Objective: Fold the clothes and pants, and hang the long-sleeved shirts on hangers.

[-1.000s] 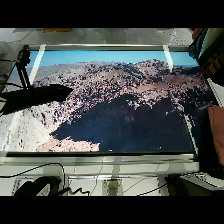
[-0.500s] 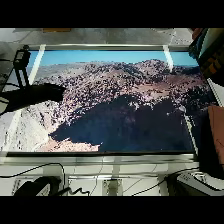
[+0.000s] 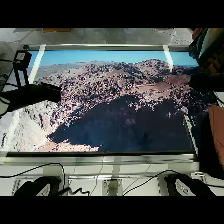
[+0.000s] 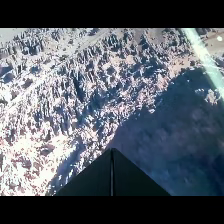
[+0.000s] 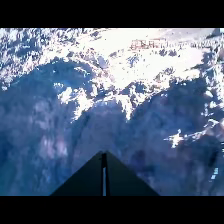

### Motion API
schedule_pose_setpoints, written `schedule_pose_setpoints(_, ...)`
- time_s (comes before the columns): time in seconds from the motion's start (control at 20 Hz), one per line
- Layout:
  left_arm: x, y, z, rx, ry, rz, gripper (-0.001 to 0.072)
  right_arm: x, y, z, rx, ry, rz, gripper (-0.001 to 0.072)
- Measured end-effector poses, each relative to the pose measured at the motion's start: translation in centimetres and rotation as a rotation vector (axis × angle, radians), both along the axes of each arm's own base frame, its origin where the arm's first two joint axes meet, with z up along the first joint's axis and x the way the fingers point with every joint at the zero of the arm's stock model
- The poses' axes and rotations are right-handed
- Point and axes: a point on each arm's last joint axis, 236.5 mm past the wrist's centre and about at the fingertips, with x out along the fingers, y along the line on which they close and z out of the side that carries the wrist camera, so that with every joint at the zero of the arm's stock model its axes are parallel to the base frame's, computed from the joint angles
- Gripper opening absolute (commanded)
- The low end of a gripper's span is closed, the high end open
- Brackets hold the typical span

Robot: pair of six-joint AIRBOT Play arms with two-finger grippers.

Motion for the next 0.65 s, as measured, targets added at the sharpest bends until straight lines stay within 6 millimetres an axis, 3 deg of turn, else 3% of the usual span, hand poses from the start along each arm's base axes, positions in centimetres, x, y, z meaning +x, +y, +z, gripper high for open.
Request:
schedule_pose_setpoints(0.25, 0.0, 0.1, 0.0, 0.004, -0.001, 0.001, 0.0009, -1.4, 0.5, 1.2, -0.073, -0.021, -0.028, 0.0023)
schedule_pose_setpoints(0.65, 0.0, 0.1, 0.0, 0.005, -0.001, 0.001, 0.0009, -1.6, 0.8, 1.6, -0.069, -0.035, -0.040, 0.0023)
